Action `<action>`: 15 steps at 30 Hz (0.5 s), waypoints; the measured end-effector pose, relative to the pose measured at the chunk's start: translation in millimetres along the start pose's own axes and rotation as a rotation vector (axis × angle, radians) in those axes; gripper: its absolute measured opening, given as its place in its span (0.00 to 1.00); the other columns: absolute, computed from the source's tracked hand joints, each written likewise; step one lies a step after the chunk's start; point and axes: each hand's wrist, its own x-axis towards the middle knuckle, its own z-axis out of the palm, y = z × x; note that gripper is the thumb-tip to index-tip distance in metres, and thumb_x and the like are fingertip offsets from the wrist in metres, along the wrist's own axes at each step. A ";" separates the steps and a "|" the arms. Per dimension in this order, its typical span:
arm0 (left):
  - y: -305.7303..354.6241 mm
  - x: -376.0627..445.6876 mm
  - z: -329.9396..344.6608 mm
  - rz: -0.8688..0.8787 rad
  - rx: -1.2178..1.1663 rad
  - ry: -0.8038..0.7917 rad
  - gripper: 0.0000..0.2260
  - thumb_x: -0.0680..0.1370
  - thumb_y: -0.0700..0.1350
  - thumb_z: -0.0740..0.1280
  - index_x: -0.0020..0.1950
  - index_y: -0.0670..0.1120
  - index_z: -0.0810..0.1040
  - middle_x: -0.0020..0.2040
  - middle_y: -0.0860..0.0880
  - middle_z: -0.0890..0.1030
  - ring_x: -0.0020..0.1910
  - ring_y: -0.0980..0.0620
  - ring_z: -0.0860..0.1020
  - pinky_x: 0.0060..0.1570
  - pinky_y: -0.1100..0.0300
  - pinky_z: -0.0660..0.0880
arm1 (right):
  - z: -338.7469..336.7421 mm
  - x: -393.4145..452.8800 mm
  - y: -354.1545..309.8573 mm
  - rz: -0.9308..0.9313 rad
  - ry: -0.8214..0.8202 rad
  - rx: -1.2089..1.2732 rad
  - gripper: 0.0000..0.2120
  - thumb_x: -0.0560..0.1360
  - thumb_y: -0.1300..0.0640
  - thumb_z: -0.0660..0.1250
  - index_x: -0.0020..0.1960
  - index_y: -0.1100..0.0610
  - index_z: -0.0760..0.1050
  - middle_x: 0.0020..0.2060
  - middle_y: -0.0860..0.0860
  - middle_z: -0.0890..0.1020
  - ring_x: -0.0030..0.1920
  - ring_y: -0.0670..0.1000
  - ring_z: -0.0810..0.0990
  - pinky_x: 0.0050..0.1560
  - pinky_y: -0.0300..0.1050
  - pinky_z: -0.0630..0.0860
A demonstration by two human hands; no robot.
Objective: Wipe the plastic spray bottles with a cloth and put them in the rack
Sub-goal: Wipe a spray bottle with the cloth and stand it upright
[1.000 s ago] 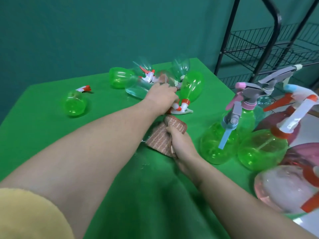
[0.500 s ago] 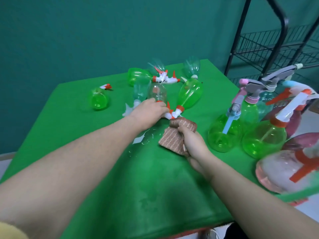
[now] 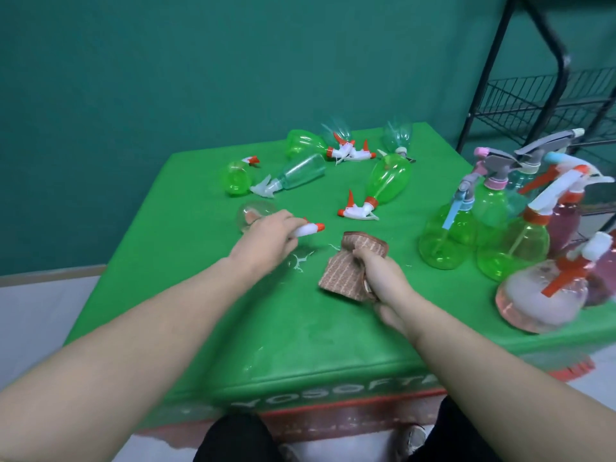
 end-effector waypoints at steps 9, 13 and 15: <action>22.0 -53.9 -15.1 -0.074 -0.124 0.128 0.18 0.82 0.46 0.65 0.73 0.53 0.76 0.48 0.55 0.74 0.46 0.54 0.75 0.45 0.60 0.69 | 26.3 -34.7 -0.5 -0.063 -0.045 0.010 0.08 0.81 0.55 0.64 0.56 0.58 0.77 0.49 0.56 0.87 0.51 0.56 0.86 0.61 0.55 0.80; 31.0 -71.1 -24.7 -0.064 0.016 0.133 0.18 0.83 0.50 0.62 0.73 0.57 0.74 0.50 0.54 0.77 0.46 0.53 0.74 0.42 0.57 0.70 | 29.0 -45.3 -0.6 -0.066 -0.068 0.044 0.10 0.81 0.54 0.64 0.58 0.59 0.78 0.44 0.54 0.88 0.46 0.54 0.86 0.55 0.51 0.81; 35.2 -77.1 -27.9 -0.026 0.124 0.133 0.19 0.83 0.53 0.61 0.74 0.57 0.73 0.53 0.54 0.79 0.48 0.54 0.70 0.47 0.57 0.67 | 30.8 -50.6 -1.4 -0.075 -0.088 0.076 0.10 0.81 0.53 0.66 0.56 0.58 0.79 0.42 0.53 0.88 0.42 0.52 0.86 0.51 0.48 0.82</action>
